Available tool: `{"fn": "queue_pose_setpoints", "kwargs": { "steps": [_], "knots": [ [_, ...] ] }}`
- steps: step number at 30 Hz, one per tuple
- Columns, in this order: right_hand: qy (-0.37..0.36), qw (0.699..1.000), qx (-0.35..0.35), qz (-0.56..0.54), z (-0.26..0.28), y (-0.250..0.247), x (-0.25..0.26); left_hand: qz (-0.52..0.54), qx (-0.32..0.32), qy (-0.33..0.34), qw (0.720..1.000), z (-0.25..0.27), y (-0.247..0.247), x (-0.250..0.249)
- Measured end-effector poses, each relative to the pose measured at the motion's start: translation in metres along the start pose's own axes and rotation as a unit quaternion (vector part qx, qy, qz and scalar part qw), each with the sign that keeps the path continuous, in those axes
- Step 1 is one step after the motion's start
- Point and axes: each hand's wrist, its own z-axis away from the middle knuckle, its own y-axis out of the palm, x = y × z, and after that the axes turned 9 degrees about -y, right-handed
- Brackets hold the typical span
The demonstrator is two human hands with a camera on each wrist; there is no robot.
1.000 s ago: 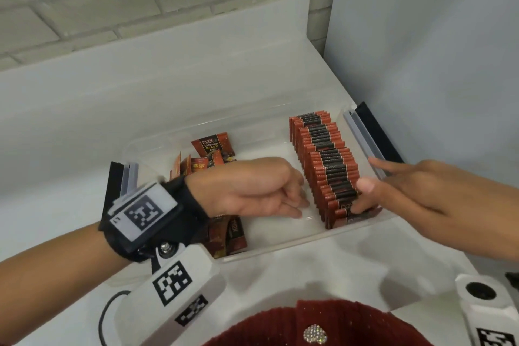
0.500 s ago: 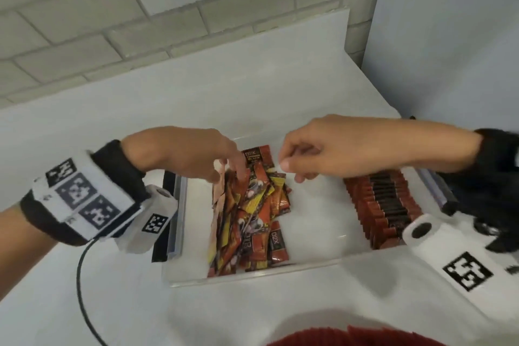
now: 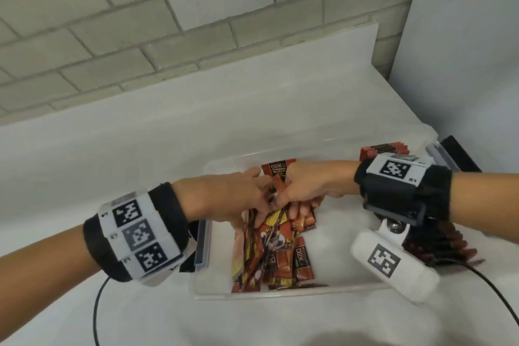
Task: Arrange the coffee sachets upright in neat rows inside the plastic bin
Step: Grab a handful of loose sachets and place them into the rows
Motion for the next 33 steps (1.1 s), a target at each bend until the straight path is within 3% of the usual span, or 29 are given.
{"fn": "queue_pose_setpoints", "kwargs": {
  "steps": [6, 14, 18, 22, 29, 31, 33],
  "knots": [
    [-0.018, 0.998, -0.025, -0.062, 0.012, -0.009, 0.004, -0.014, -0.059, 0.064, 0.996, 0.001, -0.004, 0.011],
    [-0.125, 0.971, -0.083, -0.185, 0.058, -0.035, -0.011, 0.108, -0.186, 0.075, 0.974, 0.018, -0.053, 0.028],
    [-0.191, 0.95, -0.091, -0.231, 0.079, -0.042, -0.022, 0.139, -0.178, 0.047, 0.973, 0.013, -0.08, 0.022],
    [-0.206, 0.918, -0.125, -0.315, 0.09, -0.045, -0.025, 0.222, -0.142, 0.05, 0.963, -0.003, -0.099, 0.01],
    [-0.245, 0.902, -0.14, -0.327, 0.097, -0.055, -0.038, 0.373, -0.149, 0.052, 0.914, -0.018, -0.116, 0.005],
    [-0.254, 0.894, -0.152, -0.335, 0.097, -0.061, -0.039, 0.433, -0.178, 0.04, 0.883, -0.021, -0.115, 0.009],
    [-0.261, 0.885, -0.171, -0.344, 0.096, -0.068, -0.038, 0.515, -0.206, 0.005, 0.832, -0.025, -0.112, 0.011]
  ]
}}
